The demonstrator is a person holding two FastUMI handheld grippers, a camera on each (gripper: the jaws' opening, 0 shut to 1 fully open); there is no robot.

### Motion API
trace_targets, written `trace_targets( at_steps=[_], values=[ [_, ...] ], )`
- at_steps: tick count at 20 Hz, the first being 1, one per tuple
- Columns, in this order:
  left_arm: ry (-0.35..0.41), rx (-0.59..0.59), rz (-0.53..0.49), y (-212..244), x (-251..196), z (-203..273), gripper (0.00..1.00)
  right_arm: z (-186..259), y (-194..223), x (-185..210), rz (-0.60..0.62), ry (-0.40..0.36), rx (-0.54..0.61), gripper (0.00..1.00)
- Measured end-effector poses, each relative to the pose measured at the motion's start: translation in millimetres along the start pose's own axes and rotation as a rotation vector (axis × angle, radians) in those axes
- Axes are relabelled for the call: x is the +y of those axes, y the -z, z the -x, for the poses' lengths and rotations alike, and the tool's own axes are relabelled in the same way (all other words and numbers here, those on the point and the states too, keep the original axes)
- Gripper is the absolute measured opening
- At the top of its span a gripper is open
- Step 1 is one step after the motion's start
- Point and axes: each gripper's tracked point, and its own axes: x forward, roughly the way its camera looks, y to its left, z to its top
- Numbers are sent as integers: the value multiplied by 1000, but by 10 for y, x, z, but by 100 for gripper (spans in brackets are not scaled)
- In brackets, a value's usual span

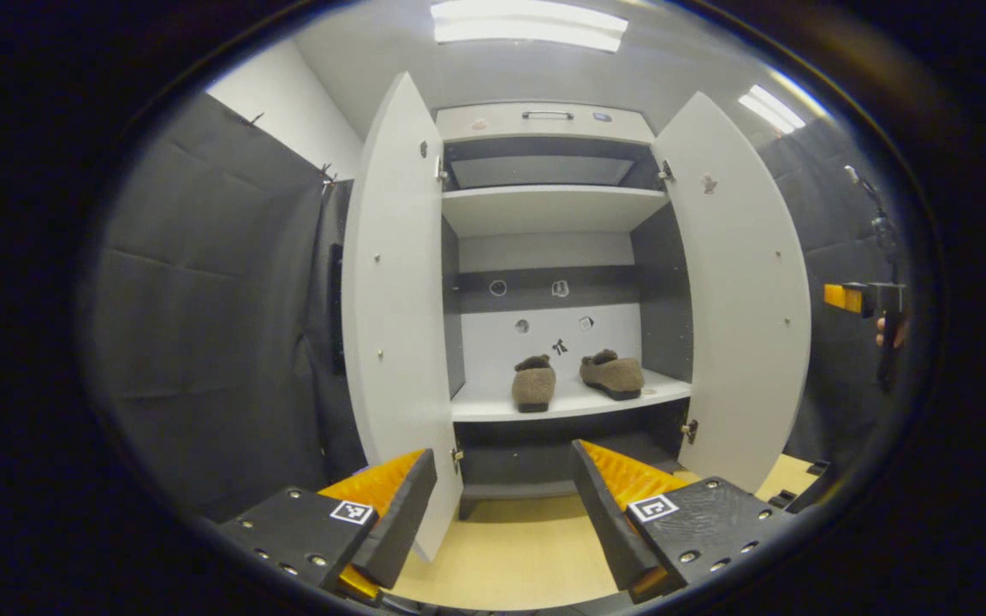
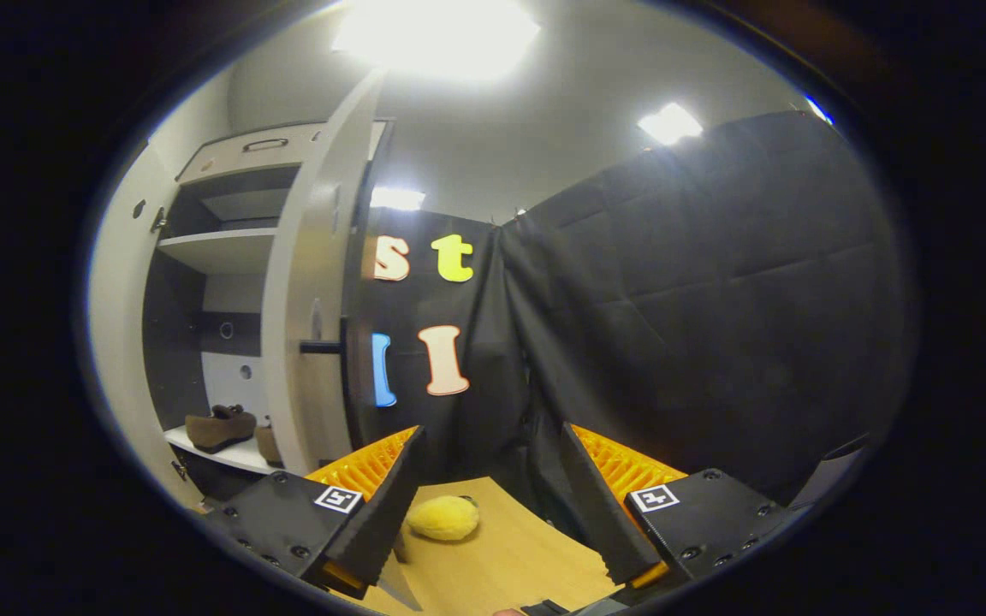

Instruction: Grab one shoe with the right hand and put it into the shoe cabinet, grab the other shoe with the left hand and put it into the shoe cabinet; then close the right door with the right hand and the left door with the left hand.

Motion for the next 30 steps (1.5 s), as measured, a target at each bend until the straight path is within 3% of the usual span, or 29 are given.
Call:
trace_targets(
  at_steps=[1, 2, 4, 15, 30],
  values=[
    [-11, 8, 8, 37, 44, 24, 91, -67, -8, -19, 2, 28, -3, 92],
    [-26, 13, 13, 57, 99, 59, 91, -158, -7, -21, 10, 49, -1, 96],
    [-61, 18, 17, 94, 234, 108, 91, -282, 16, 37, 24, 64, 13, 96],
    [-172, 26, 50, 163, 794, 177, 91, -329, 19, 378, 86, 28, 8, 90],
    [-218, 15, 67, 155, 1066, 111, 91, -57, 97, 1447, 2, -226, 8, 94]
  ],
)
